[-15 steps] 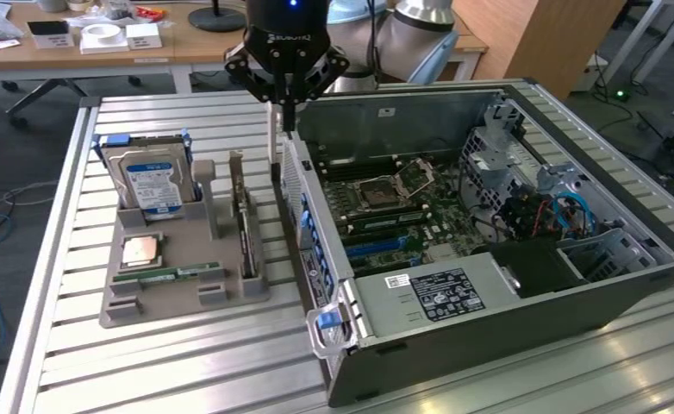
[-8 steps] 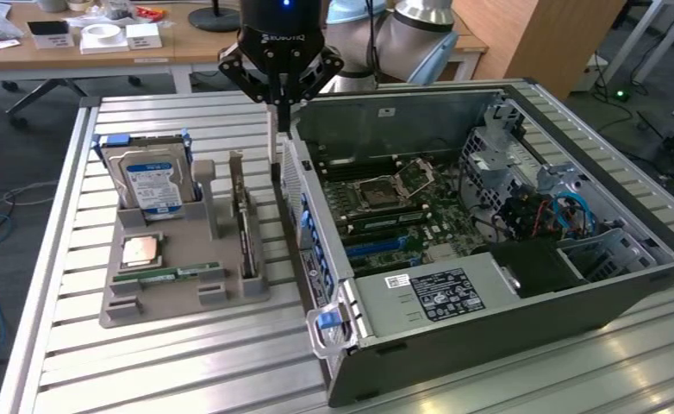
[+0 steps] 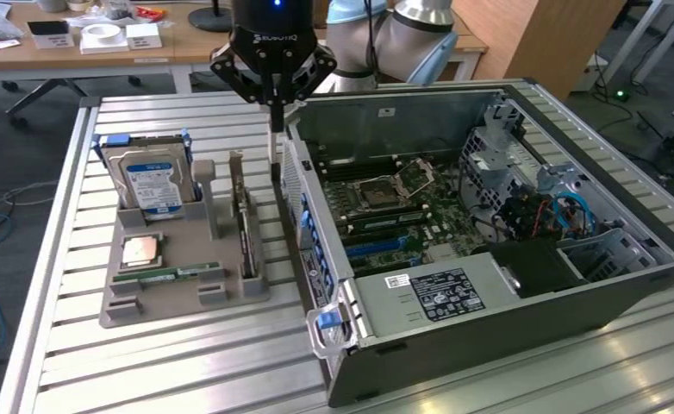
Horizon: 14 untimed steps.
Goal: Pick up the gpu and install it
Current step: 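Reach for the gpu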
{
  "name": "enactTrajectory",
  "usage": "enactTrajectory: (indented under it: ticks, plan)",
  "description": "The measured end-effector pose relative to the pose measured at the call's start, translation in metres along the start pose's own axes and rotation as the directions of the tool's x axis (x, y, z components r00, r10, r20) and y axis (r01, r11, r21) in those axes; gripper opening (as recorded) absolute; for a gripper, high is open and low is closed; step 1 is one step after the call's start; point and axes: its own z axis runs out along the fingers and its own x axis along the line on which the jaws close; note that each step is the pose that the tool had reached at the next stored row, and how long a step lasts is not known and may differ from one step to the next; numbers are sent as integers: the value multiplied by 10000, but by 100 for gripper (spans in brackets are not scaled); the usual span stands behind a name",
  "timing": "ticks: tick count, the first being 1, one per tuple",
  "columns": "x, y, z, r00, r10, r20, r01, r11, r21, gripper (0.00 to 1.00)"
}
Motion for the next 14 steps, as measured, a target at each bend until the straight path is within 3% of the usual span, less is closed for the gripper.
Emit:
enactTrajectory:
  ticks: [14]
  plan:
    - [58, -4, -1, 10000, 2, 0, -2, 10000, 1, 11]
